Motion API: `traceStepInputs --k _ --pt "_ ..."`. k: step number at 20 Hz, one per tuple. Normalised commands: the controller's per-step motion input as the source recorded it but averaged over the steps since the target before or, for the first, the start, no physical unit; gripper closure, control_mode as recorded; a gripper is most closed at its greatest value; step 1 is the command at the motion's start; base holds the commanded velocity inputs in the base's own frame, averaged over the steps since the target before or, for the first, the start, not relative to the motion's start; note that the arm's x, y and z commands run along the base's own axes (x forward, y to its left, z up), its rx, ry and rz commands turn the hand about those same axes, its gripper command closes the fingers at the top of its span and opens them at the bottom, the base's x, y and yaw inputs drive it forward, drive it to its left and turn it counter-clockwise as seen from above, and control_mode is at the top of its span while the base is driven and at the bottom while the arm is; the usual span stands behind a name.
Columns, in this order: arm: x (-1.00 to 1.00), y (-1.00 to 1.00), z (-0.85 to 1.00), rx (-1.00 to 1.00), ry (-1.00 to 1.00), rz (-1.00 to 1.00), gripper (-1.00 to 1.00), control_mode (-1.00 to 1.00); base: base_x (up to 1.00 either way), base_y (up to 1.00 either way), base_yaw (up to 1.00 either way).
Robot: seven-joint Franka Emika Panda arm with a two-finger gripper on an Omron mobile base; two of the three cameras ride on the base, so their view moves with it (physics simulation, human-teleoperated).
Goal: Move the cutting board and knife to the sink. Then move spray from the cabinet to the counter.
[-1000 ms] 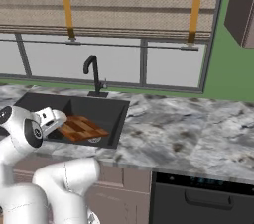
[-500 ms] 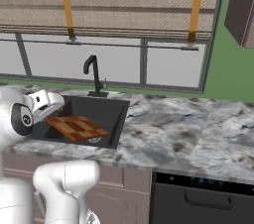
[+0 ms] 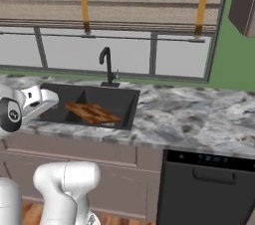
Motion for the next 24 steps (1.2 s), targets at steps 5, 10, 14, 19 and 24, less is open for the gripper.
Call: traceStepInputs --k 5,10,14,19,24 --pt "0.00 0.00 0.00 0.00 0.00 0.00 -1.00 1.00 -0.79 0.75 0.00" --pt "0.00 0.00 0.00 0.00 0.00 0.00 -1.00 1.00 -0.45 0.95 0.00" --pt "0.00 0.00 0.00 0.00 0.00 0.00 -1.00 1.00 -0.10 0.87 0.00" --pt "0.00 0.00 0.00 0.00 0.00 0.00 -1.00 1.00 0.00 0.78 0.00" --pt "0.00 0.00 0.00 0.00 0.00 0.00 -1.00 1.00 -0.14 0.52 -0.04"
